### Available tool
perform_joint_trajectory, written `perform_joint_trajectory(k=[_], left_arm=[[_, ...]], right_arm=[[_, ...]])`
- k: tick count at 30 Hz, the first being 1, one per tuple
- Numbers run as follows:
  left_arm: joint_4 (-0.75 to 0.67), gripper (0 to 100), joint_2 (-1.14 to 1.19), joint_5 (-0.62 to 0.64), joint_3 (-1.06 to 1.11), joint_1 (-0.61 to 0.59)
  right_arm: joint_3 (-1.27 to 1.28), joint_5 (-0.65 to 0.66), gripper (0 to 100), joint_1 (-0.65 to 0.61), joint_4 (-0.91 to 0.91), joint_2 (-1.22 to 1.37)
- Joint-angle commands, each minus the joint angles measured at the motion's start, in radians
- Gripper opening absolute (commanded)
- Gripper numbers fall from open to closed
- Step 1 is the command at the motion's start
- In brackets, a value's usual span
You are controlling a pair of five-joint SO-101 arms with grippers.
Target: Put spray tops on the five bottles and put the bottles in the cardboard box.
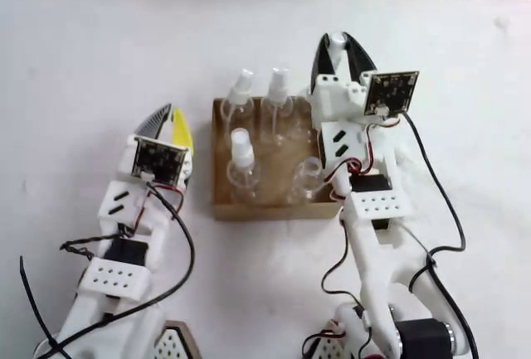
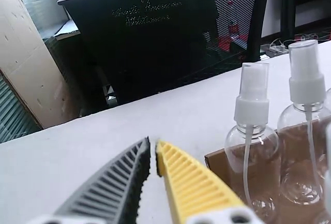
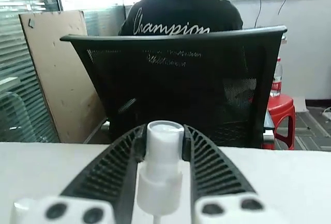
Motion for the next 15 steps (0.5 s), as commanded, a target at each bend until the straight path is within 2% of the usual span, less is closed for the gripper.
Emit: perform_joint_trajectory(k=[1,15], left_arm=[[-0.026,2,0.004,-0.008,-0.018,0.01],[-0.026,2,0.004,-0.008,-0.018,0.01]], right_arm=[[0.0,0.012,1.6,-0.008,-0.022,-0.005],[0.005,0.012,1.6,-0.051,-0.041,0.116]])
